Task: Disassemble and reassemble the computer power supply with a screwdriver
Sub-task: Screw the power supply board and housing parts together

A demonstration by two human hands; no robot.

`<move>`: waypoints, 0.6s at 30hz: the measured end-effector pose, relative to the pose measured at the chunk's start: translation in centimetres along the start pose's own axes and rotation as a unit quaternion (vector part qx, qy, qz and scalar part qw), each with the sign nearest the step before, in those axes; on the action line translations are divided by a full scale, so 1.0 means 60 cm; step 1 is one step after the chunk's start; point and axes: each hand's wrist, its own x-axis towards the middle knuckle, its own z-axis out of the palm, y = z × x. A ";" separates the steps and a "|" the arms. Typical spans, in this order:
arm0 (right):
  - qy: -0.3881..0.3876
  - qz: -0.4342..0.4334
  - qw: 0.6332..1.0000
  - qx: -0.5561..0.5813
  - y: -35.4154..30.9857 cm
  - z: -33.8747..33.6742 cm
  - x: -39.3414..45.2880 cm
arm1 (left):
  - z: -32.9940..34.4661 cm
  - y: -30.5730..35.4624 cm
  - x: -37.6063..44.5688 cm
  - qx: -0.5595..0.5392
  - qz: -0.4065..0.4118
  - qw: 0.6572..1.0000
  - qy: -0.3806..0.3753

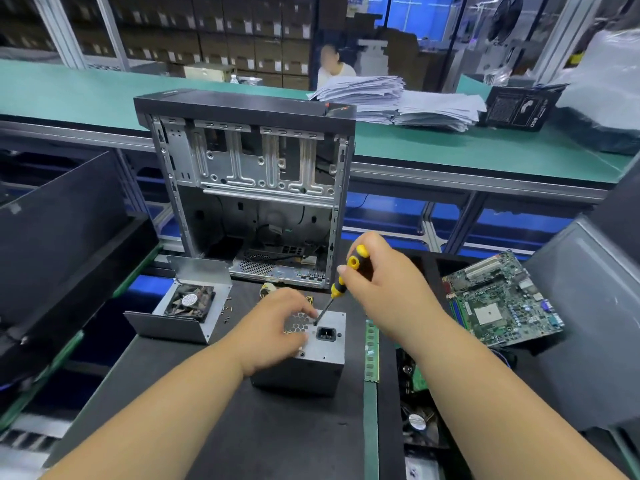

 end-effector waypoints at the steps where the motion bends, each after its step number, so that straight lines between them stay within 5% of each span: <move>1: -0.011 -0.006 1.000 -0.011 -0.003 0.004 0.001 | 0.001 0.002 0.002 -0.006 -0.007 1.000 0.007; 18: -0.070 -0.060 0.994 -0.056 -0.003 0.020 0.022 | 0.014 -0.016 0.011 -0.020 -0.019 0.999 0.018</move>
